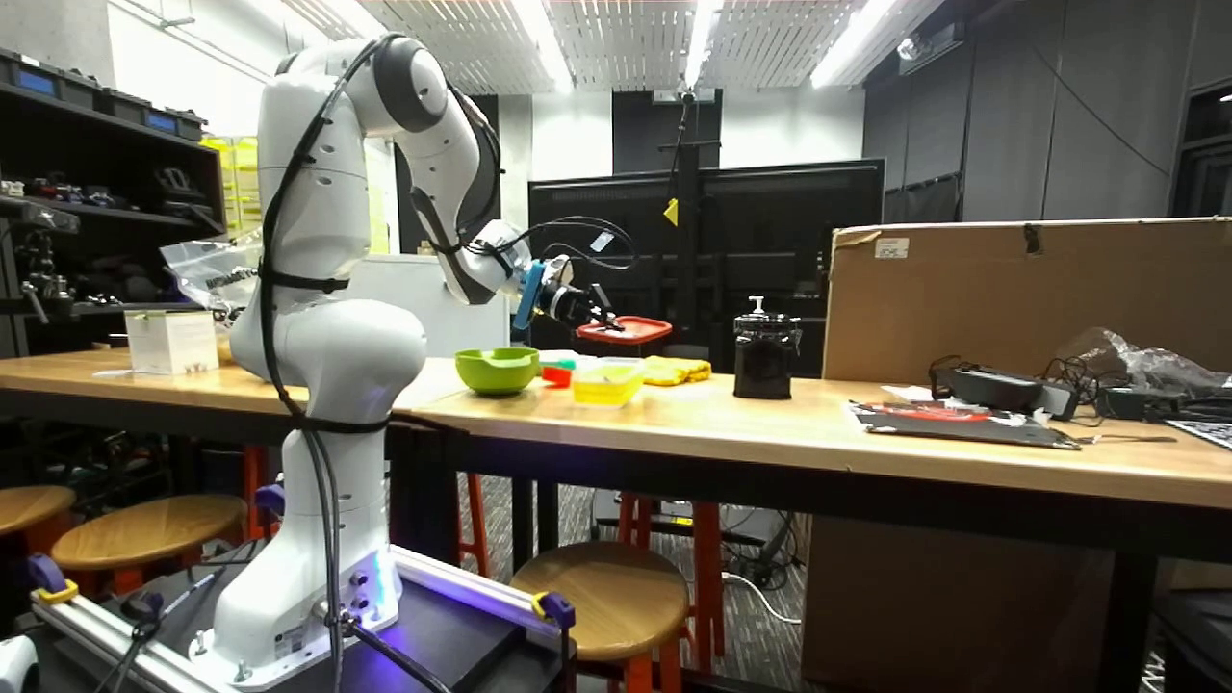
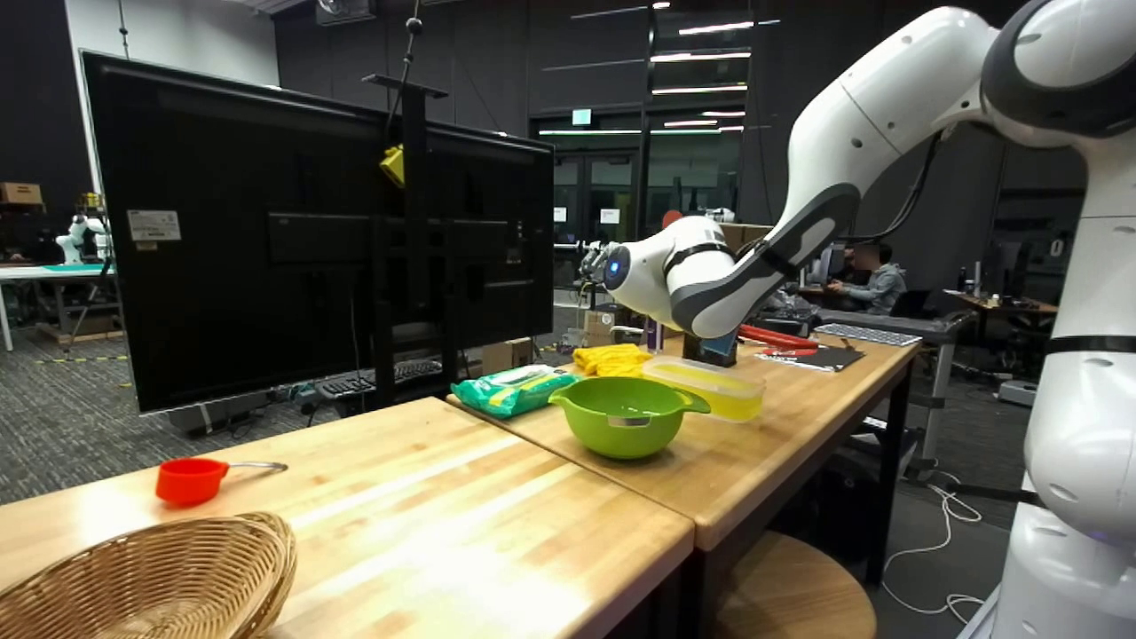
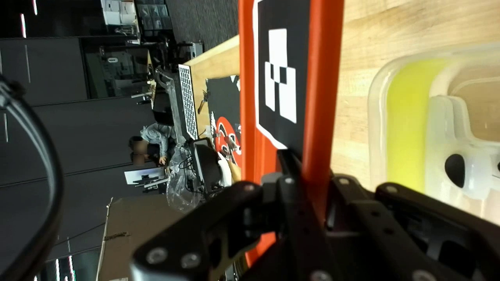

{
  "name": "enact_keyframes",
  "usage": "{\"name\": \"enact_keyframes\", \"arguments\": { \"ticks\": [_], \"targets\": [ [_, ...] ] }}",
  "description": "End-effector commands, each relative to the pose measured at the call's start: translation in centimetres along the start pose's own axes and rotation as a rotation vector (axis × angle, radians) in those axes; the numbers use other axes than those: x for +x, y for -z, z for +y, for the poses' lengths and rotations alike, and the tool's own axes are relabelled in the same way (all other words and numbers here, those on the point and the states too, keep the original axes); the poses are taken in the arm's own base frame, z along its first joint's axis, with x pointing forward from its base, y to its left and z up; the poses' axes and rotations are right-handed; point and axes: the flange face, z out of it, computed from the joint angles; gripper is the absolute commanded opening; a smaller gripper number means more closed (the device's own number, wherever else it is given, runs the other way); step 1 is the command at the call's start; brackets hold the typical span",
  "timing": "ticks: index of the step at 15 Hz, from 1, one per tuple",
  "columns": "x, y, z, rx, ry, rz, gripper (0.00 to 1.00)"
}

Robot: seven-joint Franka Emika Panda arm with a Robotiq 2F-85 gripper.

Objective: Close the lunchbox using the red lid

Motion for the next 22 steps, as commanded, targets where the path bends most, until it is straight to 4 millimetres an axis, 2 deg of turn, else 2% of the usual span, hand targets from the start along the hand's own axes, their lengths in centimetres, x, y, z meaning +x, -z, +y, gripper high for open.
{"name": "enact_keyframes", "arguments": {
  "ticks": [1,7,13,18,22],
  "targets": [
    [-1.3,2.5,0.7,-0.006,0.021,0.023,0.03],
    [-0.4,5.8,-0.7,0.026,0.04,0.073,0.03],
    [0.6,7.8,-2.4,0.051,0.077,0.113,0.03],
    [1.3,8.3,-3.9,0.07,0.103,0.133,0.03],
    [1.6,7.9,-4.8,0.083,0.116,0.139,0.03]
  ]
}}
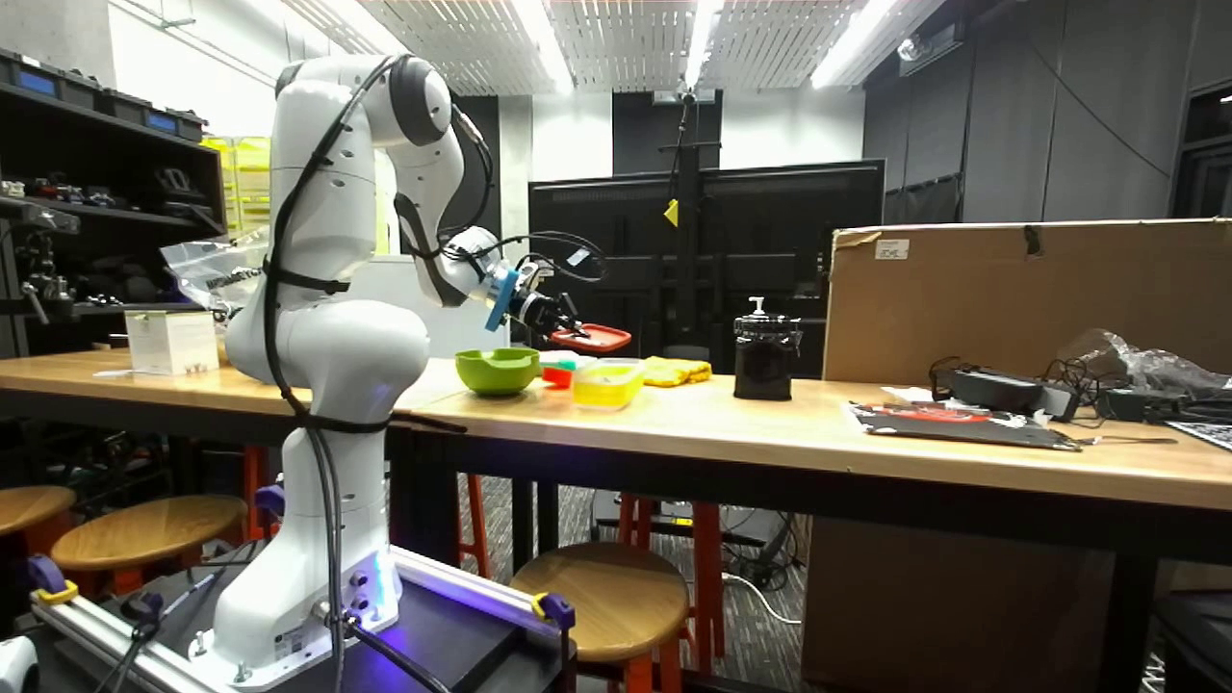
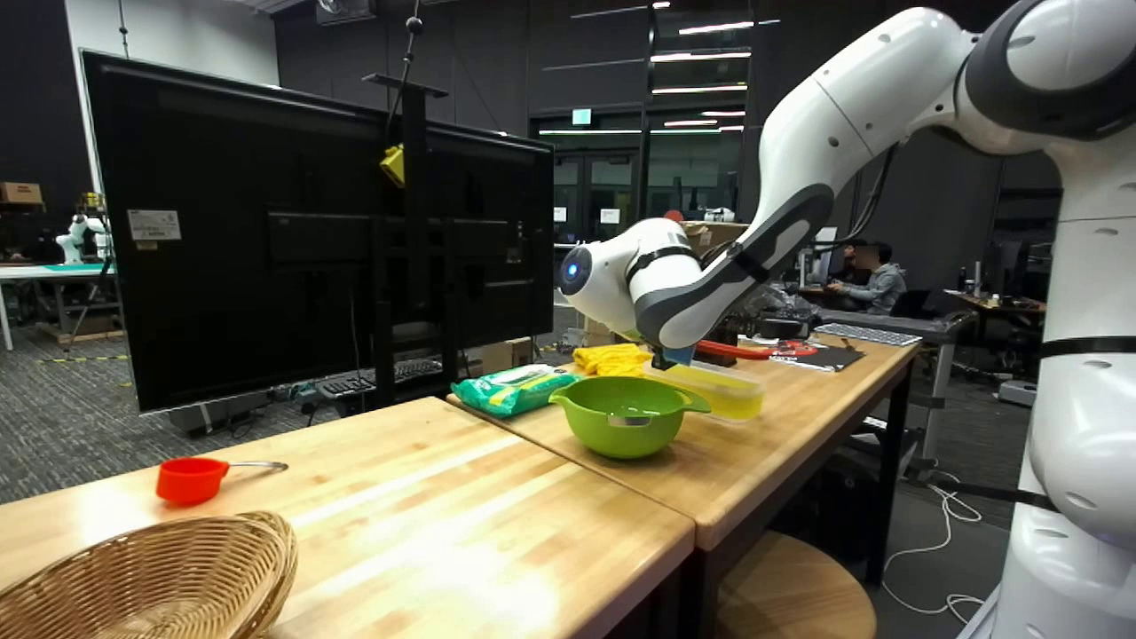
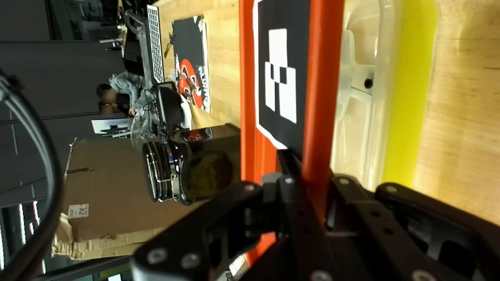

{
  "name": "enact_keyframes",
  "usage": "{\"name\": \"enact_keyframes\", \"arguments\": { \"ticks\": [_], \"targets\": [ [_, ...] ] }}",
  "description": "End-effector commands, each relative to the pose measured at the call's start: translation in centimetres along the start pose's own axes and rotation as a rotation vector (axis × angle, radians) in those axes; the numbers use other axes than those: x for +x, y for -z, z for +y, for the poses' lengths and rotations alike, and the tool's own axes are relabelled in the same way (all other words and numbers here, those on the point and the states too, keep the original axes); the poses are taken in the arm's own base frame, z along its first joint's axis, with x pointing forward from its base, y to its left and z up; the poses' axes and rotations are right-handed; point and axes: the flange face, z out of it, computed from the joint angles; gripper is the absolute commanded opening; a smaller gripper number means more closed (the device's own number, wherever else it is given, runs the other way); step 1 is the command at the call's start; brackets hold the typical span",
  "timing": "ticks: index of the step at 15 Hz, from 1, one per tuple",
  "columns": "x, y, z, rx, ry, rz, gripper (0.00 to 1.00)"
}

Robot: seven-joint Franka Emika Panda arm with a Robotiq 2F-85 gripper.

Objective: Close the lunchbox using the red lid

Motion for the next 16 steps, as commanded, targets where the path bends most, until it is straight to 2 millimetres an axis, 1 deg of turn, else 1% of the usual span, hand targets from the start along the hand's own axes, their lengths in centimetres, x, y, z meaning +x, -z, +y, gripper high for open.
{"name": "enact_keyframes", "arguments": {
  "ticks": [1,7,15,16],
  "targets": [
    [0.6,0.0,-0.2,0.021,0.022,0.003,0.03],
    [0.6,-0.5,-0.7,0.027,0.04,0.013,0.03],
    [0.6,-1.8,0.1,0.035,0.059,0.009,0.03],
    [0.6,-1.9,0.2,0.036,0.061,0.008,0.37]
  ]
}}
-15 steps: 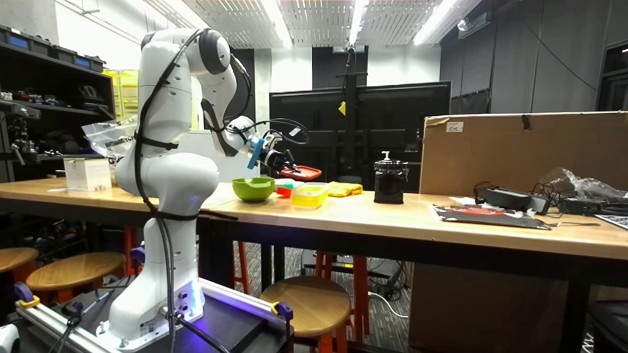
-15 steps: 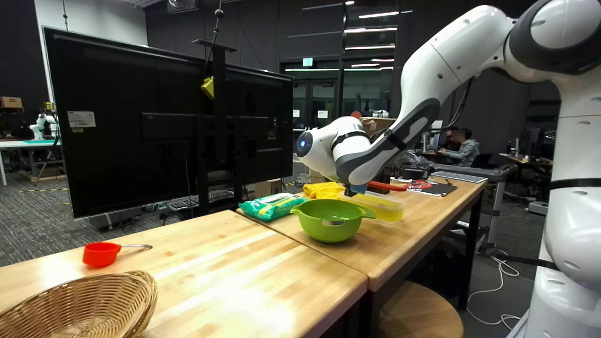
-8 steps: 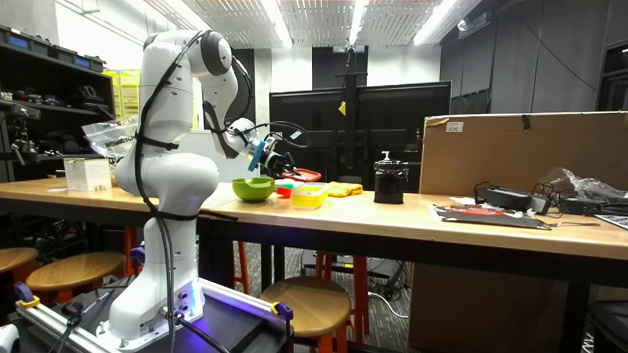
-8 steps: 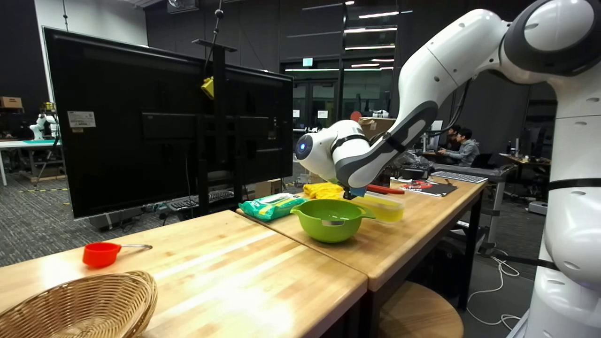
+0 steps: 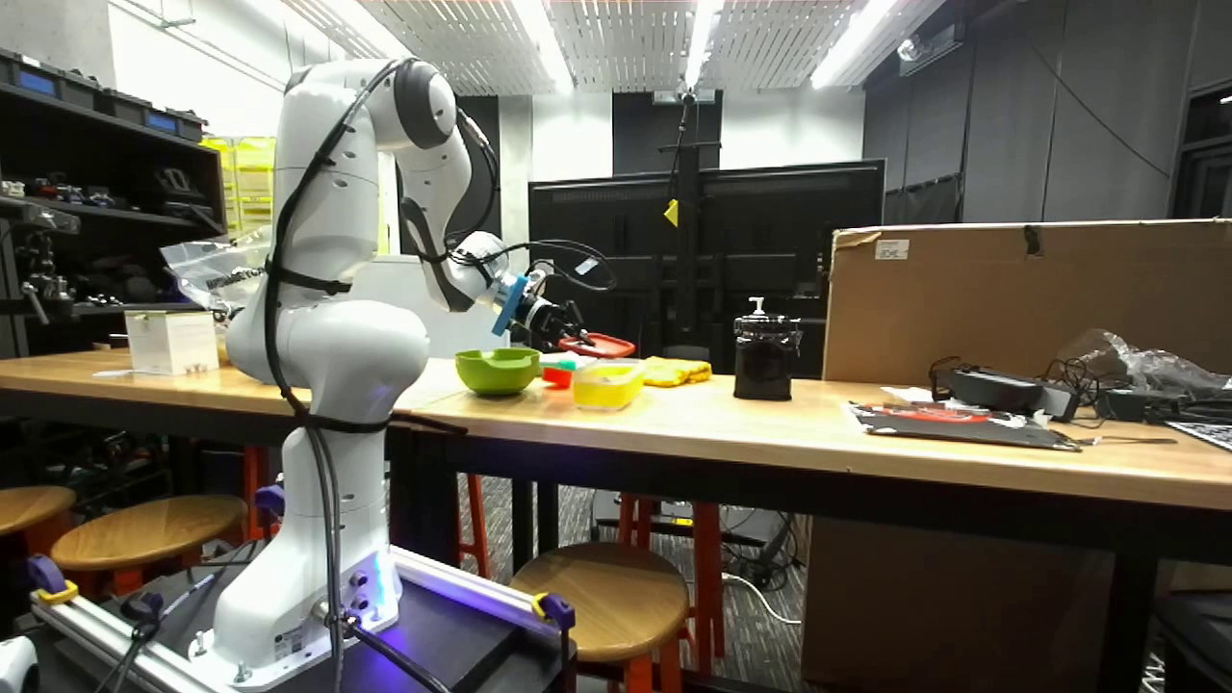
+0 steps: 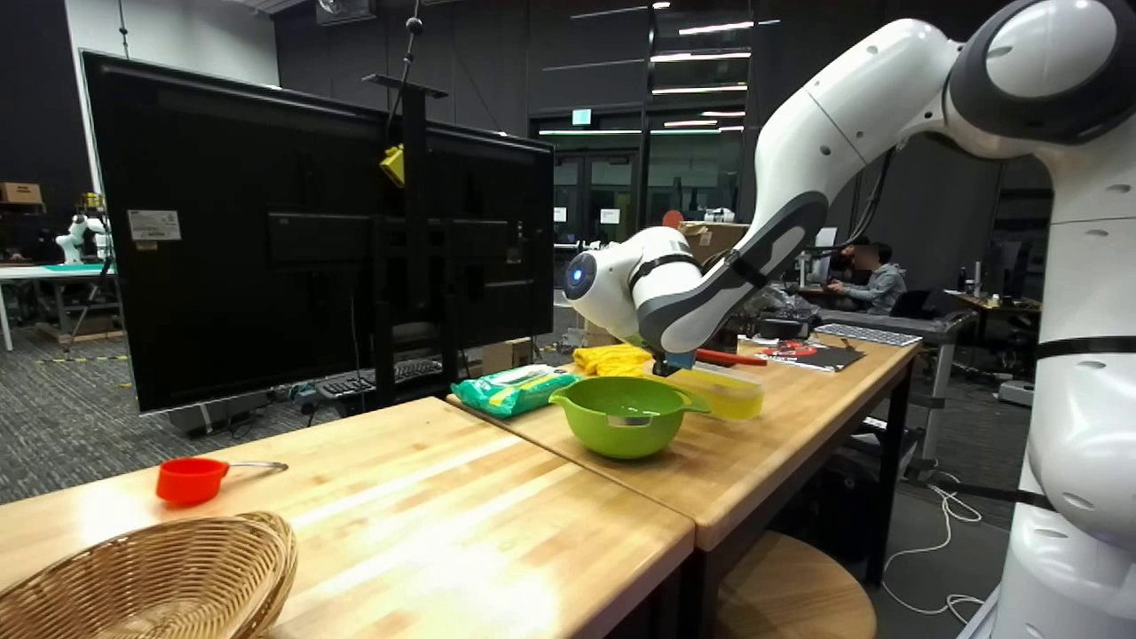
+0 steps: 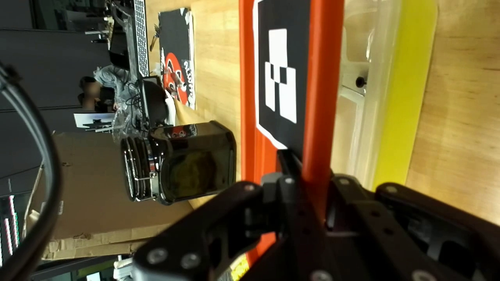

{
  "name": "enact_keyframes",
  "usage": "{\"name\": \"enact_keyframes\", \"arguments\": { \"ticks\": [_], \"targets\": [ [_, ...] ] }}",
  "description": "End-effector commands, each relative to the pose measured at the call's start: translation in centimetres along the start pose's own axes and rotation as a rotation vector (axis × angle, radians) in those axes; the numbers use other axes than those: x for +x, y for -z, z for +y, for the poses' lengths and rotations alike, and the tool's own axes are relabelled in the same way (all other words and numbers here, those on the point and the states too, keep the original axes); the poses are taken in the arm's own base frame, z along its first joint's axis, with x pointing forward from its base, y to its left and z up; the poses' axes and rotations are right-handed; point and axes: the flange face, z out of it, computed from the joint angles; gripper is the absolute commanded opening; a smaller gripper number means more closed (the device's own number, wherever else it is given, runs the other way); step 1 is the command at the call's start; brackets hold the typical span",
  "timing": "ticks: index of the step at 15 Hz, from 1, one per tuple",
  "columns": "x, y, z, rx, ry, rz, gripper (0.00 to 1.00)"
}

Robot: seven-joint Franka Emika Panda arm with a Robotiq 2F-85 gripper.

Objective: Close the lunchbox using the red lid

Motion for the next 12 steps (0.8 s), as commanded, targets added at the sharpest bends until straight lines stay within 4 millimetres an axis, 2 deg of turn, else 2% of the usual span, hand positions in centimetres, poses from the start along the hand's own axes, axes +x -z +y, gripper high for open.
{"name": "enact_keyframes", "arguments": {
  "ticks": [1,4,10,12],
  "targets": [
    [0.1,-0.3,0.9,0.005,0.017,0.006,0.38],
    [0.1,-0.6,1.1,0.011,0.022,0.006,0.54],
    [0.2,-1.0,1.8,0.02,0.018,0.001,0.97],
    [0.2,-0.8,2.4,0.019,0.011,0.003,1.0]
  ]
}}
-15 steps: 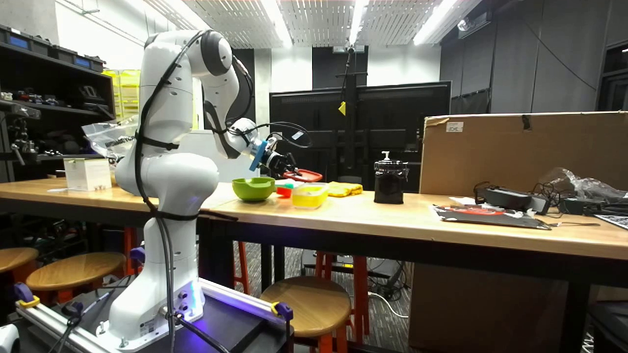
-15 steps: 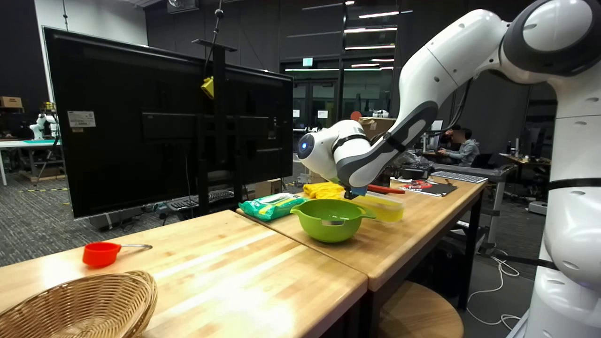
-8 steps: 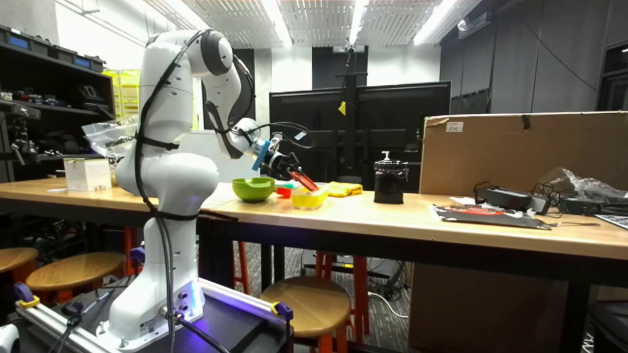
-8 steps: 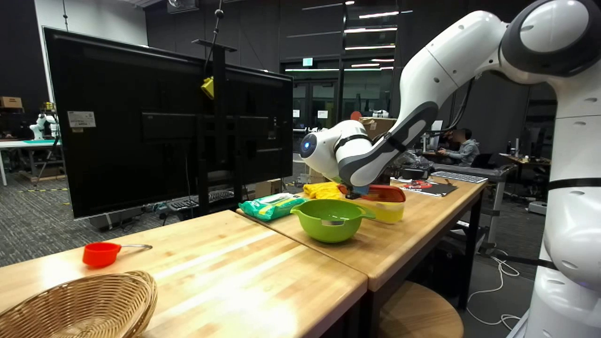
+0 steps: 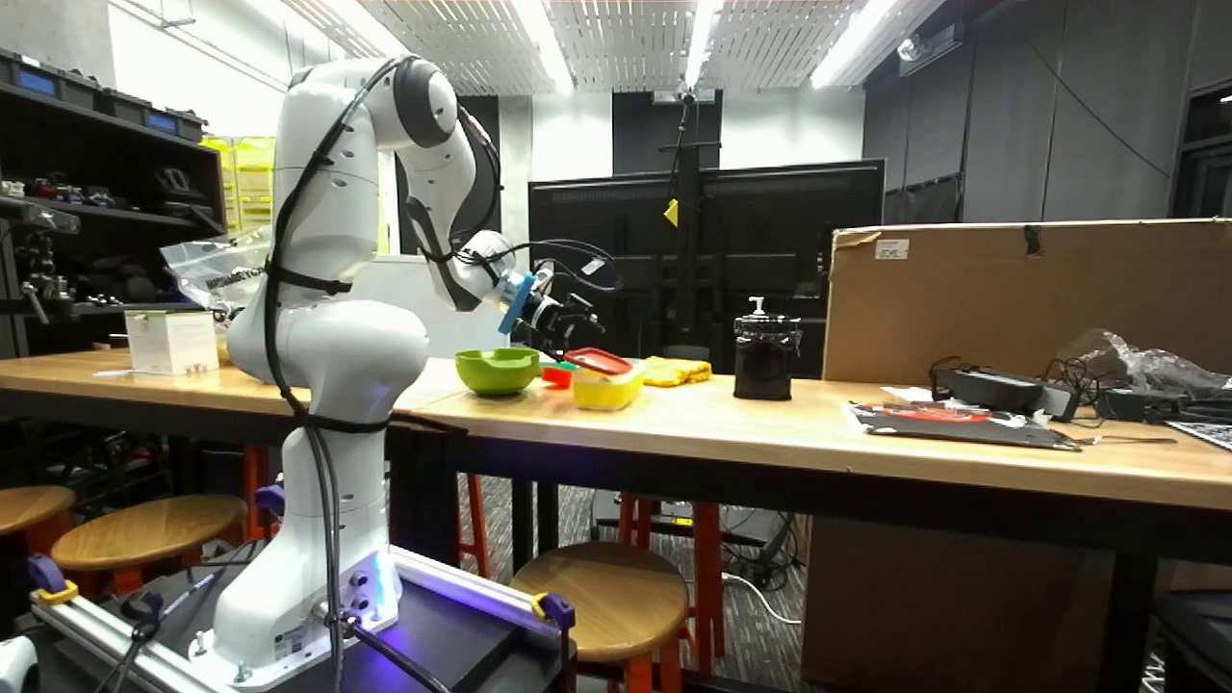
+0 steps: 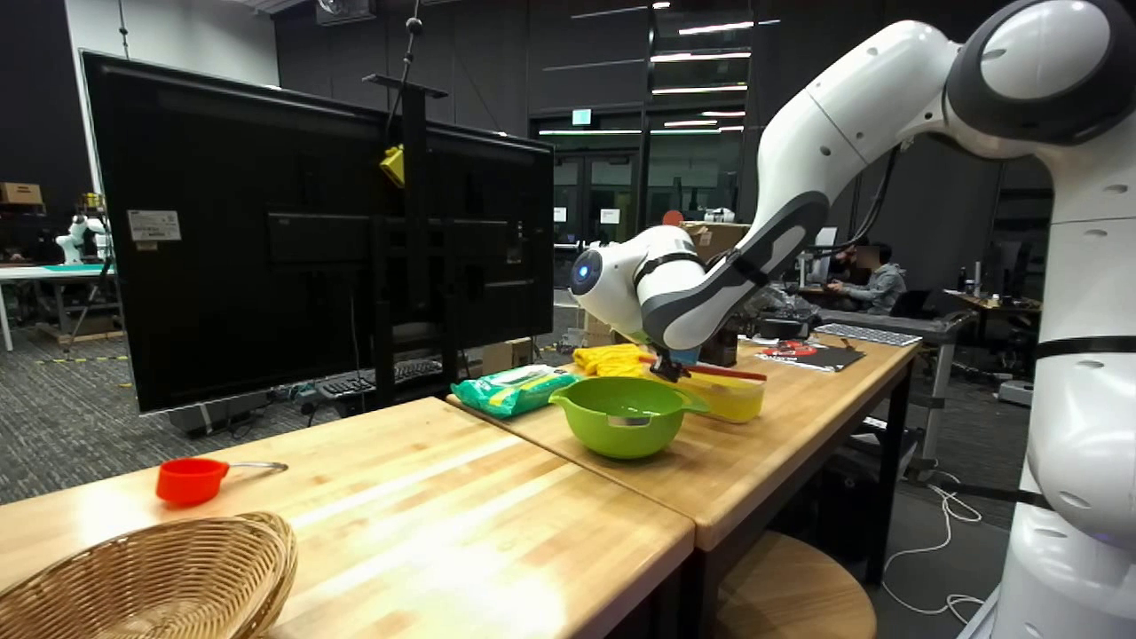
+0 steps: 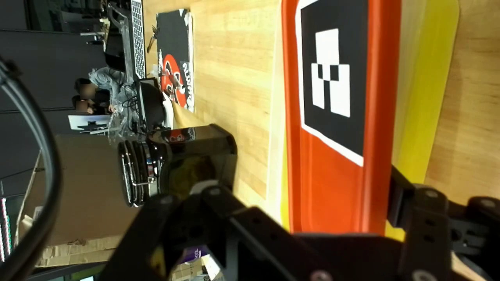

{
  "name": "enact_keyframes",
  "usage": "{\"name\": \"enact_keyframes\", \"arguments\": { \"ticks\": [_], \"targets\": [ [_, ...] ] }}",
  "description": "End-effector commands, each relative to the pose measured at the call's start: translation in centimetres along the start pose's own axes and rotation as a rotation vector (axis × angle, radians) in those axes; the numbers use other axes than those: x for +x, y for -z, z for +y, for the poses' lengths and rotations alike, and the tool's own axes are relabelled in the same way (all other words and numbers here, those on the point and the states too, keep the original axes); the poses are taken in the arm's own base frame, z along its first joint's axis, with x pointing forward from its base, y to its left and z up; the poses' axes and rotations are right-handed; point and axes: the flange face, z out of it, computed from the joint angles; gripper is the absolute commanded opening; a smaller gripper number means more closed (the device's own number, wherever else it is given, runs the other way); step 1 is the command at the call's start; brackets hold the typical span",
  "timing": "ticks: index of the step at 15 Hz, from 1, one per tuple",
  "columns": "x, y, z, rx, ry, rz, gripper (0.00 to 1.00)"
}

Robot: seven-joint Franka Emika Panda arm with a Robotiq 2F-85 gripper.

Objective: Close the lunchbox using the red lid

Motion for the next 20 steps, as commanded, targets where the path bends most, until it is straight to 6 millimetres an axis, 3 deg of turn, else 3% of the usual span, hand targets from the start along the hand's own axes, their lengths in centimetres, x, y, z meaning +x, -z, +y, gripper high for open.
{"name": "enact_keyframes", "arguments": {
  "ticks": [1,8,16,20],
  "targets": [
    [0.0,0.5,1.9,0.007,-0.001,0.011,1.0],
    [0.4,1.9,5.8,0.006,-0.056,0.022,1.0],
    [0.9,3.0,8.5,0.003,-0.101,0.03,1.0],
    [1.0,3.3,10.1,0.121,-0.093,0.016,1.0]
  ]
}}
